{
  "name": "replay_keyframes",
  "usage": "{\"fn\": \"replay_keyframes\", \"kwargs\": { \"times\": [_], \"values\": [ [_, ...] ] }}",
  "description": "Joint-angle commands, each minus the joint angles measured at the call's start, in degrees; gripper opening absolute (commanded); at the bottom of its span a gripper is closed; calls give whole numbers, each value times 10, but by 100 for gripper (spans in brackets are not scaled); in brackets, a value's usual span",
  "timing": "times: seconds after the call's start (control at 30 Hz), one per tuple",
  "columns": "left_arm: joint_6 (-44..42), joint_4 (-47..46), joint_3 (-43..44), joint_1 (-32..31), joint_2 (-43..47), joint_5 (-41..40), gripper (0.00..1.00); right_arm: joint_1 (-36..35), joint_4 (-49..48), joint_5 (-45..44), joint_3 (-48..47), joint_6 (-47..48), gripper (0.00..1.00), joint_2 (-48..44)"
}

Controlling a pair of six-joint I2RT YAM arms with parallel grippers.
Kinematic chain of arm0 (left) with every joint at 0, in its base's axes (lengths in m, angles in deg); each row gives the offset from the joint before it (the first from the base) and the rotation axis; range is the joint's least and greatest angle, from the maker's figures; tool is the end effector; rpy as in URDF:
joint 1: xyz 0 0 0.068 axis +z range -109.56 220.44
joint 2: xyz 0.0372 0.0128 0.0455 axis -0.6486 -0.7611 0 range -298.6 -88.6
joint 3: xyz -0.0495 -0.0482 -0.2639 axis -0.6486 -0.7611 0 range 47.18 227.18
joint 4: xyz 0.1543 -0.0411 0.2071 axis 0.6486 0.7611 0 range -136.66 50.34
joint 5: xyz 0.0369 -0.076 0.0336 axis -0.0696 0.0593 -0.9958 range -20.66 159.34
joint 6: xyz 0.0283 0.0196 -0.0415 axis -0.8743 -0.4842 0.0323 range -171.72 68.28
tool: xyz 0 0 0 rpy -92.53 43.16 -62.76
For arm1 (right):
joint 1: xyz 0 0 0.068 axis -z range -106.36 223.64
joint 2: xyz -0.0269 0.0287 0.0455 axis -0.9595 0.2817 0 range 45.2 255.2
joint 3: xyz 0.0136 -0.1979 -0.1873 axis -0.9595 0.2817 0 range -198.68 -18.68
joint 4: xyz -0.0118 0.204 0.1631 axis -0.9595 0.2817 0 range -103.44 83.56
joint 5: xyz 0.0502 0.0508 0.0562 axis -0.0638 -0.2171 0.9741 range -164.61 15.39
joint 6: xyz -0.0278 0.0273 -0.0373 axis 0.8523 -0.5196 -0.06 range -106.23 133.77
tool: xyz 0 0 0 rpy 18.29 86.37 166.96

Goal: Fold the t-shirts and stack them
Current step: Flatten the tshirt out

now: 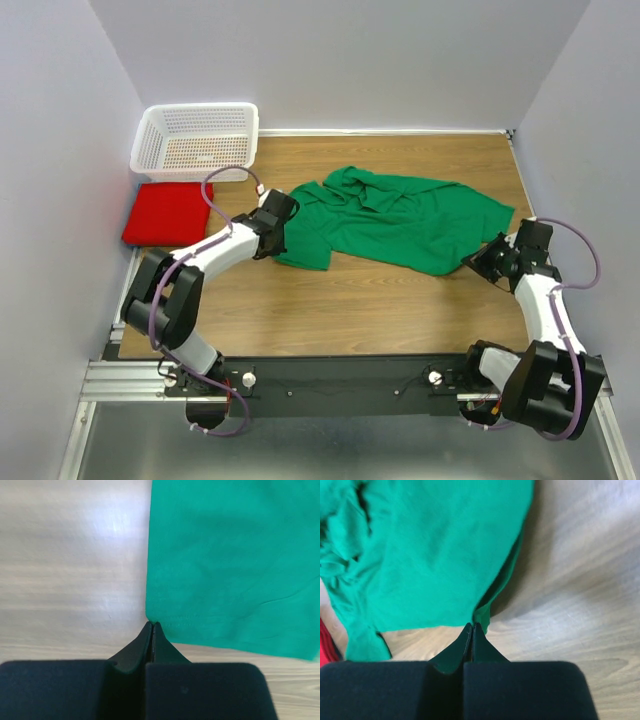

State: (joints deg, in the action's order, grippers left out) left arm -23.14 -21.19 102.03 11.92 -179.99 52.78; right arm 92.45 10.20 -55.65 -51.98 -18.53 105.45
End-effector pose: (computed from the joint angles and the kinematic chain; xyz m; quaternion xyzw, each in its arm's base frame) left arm 0.2769 -0.1390 0.1842 -0.0353 0.9602 0.0083 0.2769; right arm 0.1959 -0.0544 0.2020 0.3504 0.8617 0.1931 0.3121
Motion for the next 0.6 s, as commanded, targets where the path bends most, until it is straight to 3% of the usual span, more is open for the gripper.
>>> {"fn": "replay_keyframes", "kwargs": {
  "times": [0.0,0.2,0.37,0.57],
  "values": [
    [-11,18,94,3,46,-54,0,-4,-24,1,-57,-26,1,23],
    [-38,34,302,28,32,-91,0,-4,-40,-17,-166,-68,1,81],
    [-47,52,498,80,-5,-69,0,-4,-46,-22,-330,-81,1,142],
    [-76,36,639,106,12,-63,0,-4,-42,-6,-522,-65,1,184]
  ]
}}
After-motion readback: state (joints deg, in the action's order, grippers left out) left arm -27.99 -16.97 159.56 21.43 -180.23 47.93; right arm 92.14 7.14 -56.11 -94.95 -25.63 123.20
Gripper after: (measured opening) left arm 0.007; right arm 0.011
